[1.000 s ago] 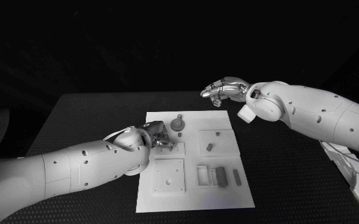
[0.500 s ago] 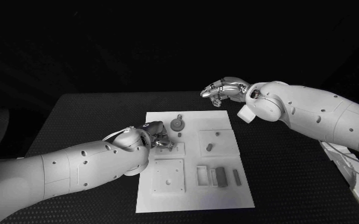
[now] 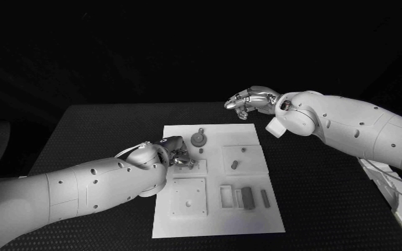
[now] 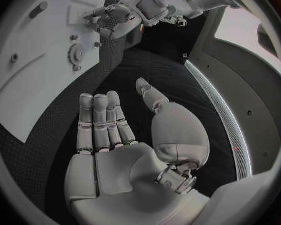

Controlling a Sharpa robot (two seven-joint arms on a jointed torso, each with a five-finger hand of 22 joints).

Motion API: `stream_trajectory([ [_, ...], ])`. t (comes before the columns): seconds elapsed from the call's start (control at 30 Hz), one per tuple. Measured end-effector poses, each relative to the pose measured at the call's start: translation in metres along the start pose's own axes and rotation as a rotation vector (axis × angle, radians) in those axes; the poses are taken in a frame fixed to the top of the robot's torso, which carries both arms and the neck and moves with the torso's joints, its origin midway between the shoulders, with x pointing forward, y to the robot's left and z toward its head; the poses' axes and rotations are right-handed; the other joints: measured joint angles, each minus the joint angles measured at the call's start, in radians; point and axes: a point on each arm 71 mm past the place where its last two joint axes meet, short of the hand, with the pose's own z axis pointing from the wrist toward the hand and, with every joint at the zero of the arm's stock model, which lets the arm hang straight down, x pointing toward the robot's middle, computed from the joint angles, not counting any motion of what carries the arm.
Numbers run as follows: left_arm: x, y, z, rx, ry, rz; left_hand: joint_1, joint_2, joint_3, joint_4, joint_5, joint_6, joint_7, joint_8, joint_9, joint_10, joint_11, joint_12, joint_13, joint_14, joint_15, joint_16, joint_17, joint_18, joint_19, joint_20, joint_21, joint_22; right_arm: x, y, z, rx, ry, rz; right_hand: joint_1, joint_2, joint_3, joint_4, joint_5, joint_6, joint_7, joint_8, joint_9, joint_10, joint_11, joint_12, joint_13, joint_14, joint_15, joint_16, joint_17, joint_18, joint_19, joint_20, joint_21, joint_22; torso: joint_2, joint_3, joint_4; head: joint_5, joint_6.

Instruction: Assemble the parts on the task board

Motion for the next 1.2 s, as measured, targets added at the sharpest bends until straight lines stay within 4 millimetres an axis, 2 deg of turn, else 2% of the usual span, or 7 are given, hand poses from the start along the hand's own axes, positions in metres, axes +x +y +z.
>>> stream_trajectory([
  [0.2,0.0001,0.0001,0.0,0.0,0.001,0.0,-0.01,-0.01,-0.001,0.018,-0.006,-0.001,-0.001,0.0,0.0,0.0,0.0,0.0,0.0,-0.002,-0.002,0.0,0.001,0.005,0.0,0.0,0.0,0.0,0.0001,0.0,0.0,0.0,0.0,0.0,0.0,0.0,0.0,0.0,0.0,0.0,0.0,0.0,0.0,0.0,0.0,0.0,0.0,-0.003,-0.003,0.0,0.0,0.0,0.0,0.0,0.0,0.0,0.0,0.0001,-0.0001,0.0,0.0],
  [0.37,0.0,0.0007,0.0001,-0.002,0.001,-0.001,-0.022,-0.022,-0.004,0.038,-0.015,-0.002,-0.002,0.001,0.001,0.0,-0.001,0.0,0.001,-0.002,-0.006,0.0,0.001,0.017,0.0,0.0,0.0,0.0,0.0001,-0.0001,-0.0001,0.0,0.0,0.0,0.0,0.0,0.0,0.0,0.0,0.0,0.0,0.0,0.0,0.0,0.0,0.0,0.0,-0.004,-0.003,0.0,0.0,0.0,0.0,0.0,0.0,0.0,0.0,0.0002,-0.0003,0.0,0.001],
  [0.53,-0.0001,0.0011,0.0001,-0.004,0.001,-0.001,-0.027,-0.027,-0.006,0.052,-0.025,-0.002,-0.002,0.001,0.001,0.0,-0.001,0.0,0.001,-0.002,-0.006,0.0,0.001,0.018,0.0,0.0,0.0,0.0,0.0001,-0.0002,-0.0001,0.0,0.0,0.0,0.0,0.0,0.0,0.0,0.0,0.0,0.0,0.0,0.0,0.0,0.0,0.004,-0.001,-0.003,-0.003,0.0,-0.001,0.0,0.0,0.0,0.0,0.0,0.0,0.0003,-0.0005,0.001,0.002],
  [1.0,0.0,0.0023,0.0,-0.007,0.005,-0.002,-0.031,-0.031,-0.006,0.057,-0.032,-0.002,-0.002,0.001,0.002,0.0,0.0,0.0,0.002,-0.002,-0.006,0.0,0.002,0.019,0.0,0.0,0.0,0.001,0.0001,-0.0003,-0.0001,0.001,0.0,0.0,0.0,0.0,0.0,0.0,0.0,0.0,-0.001,0.0,-0.001,0.0,0.0,0.004,-0.002,-0.003,-0.003,0.0,-0.001,0.0,0.0,0.0,0.0,0.0,0.0,0.0003,-0.0002,0.001,0.0],
  [1.2,0.0004,0.0025,0.0,-0.008,0.012,-0.001,-0.033,-0.04,-0.01,0.061,-0.037,-0.006,0.001,0.001,0.002,0.0,0.0,0.0,0.002,-0.002,-0.006,0.0,0.002,0.019,0.0,0.0,0.0,0.001,0.0002,-0.0003,-0.0001,0.001,0.001,0.0,0.0,0.0,0.0,0.0,0.0,0.0,-0.001,0.0,-0.001,0.0,0.0,0.004,-0.002,-0.003,-0.003,0.0,-0.002,0.0,0.0,0.0,0.0,0.0,0.0,0.0003,-0.0002,0.0,-0.001],
])
